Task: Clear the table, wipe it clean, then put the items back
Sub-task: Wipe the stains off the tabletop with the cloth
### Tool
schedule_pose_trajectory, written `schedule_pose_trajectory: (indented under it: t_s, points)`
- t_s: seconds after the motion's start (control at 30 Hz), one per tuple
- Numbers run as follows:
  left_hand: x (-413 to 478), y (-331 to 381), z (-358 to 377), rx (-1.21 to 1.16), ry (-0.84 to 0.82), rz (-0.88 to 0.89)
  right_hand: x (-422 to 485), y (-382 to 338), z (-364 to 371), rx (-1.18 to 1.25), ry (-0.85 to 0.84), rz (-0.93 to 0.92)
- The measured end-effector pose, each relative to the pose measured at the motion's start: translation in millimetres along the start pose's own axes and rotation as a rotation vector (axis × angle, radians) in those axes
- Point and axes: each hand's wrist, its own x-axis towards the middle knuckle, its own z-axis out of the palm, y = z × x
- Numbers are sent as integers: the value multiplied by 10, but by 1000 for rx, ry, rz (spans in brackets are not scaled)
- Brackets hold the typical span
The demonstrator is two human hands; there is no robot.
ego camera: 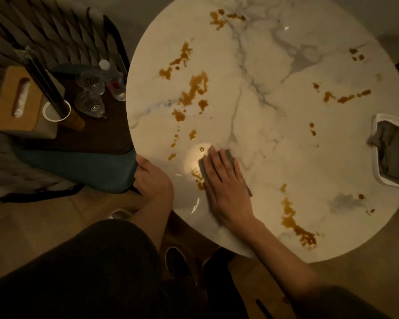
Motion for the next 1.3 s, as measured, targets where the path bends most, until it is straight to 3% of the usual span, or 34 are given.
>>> schedule_pose_trajectory:
  t_s: [0.13,0.33,0.53,0.73,0.93,1.07,1.17,1.3]
  points:
    - [-44,40,-43,-4,-13,-7,-370,187,-7,50,-18,-116]
    - [-40,5,-67,1,-67,32,83,69,-51,48,50,133]
    - [-40,-10,-73,-20,-82,63,-397,162,24,17,-9,-147]
    - [-102,50,-95,53,-72,59,-12,0,-5,65,93,157]
    - [-82,52,-98,69,-76,38,-344,7,116,14,10,-197]
    - [-88,32,-88,67,-75,46,-169,281,13,6,68,22]
    - [-82,25,-77,55,-75,47,41,54,-3,57,103,177]
    - [-89,43,-88,46,-78,23,-178,-116,105,14,58,-111]
